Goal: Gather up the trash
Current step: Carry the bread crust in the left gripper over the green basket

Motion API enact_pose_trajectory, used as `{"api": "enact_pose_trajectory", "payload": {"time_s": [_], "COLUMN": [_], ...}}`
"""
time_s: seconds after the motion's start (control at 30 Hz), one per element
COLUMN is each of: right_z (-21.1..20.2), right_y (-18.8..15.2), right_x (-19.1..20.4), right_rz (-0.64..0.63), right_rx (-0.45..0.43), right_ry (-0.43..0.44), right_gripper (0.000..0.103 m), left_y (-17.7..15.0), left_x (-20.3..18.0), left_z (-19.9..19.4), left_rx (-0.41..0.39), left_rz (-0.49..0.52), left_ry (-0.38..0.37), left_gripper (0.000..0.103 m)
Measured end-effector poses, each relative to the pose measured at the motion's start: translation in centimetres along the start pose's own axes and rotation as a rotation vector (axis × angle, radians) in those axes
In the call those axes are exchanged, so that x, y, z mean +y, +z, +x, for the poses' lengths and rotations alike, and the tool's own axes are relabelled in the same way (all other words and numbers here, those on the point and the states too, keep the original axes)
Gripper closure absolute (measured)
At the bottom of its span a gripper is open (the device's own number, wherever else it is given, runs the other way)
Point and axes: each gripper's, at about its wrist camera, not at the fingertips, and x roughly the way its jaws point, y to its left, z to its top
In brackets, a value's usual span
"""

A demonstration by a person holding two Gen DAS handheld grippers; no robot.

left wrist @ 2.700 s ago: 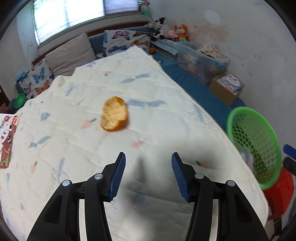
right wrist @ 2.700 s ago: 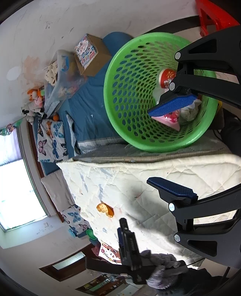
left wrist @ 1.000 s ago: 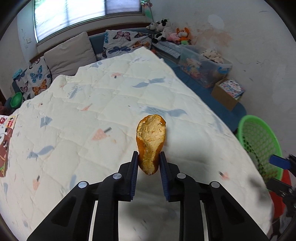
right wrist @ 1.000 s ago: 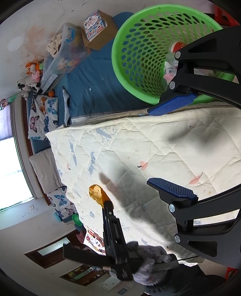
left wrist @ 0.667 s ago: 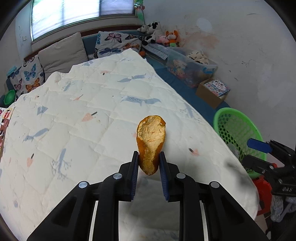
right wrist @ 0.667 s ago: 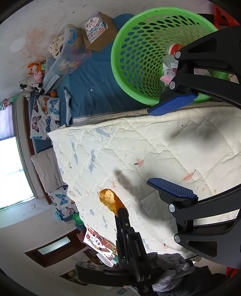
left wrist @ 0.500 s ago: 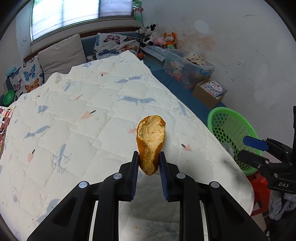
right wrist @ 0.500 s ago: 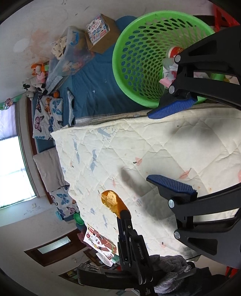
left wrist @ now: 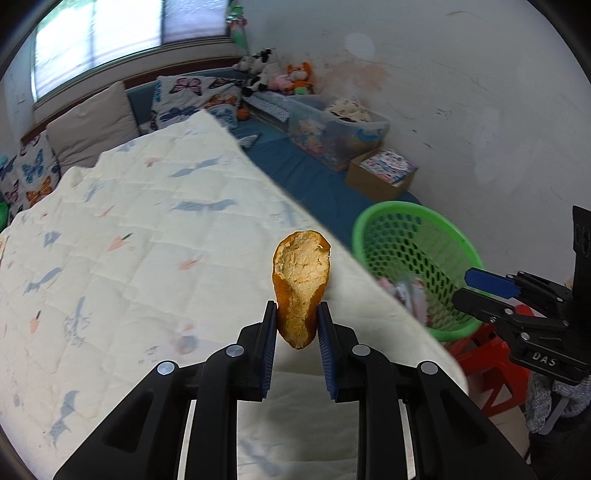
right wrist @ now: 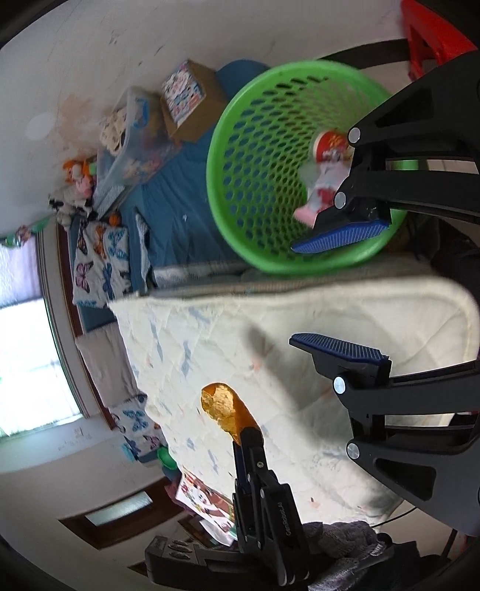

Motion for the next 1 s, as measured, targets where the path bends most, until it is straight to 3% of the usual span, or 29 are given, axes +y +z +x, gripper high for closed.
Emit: {"api": "enact_pose_trajectory", "payload": {"time_s": [0.47, 0.8, 0.93, 1.0], "right_z": [-2.6, -2.7, -2.9, -3.0], "right_y": [-1.5, -3.1, -3.3, -3.3], "right_x": [-7.7, -10.5, -10.9, -10.9], "right_rz": [0.123, 0.189, 0.198, 0.199], "right_rx": [-0.02, 0.0, -0.001, -0.002], "right_ry": [-0.11, -0.129, -0.129, -0.128], "right_gripper": [0.06, 0.06, 0.06, 0.06], "left_y": [2.9, 3.8, 4.0, 4.1], "left_x": [-9.0, -12.4, -13.2, -13.3], "left_z": [3.9, 7.9, 9.0, 9.3], "left_rx": [0.047, 0.121, 0.145, 0.147], "left_rz": [0.118, 0.15, 0.146, 0.136], "left_ry": [-0.098, -0.105, -0.111, -0.112], "left_gripper": [0.081, 0.081, 0.078, 0.071]}}
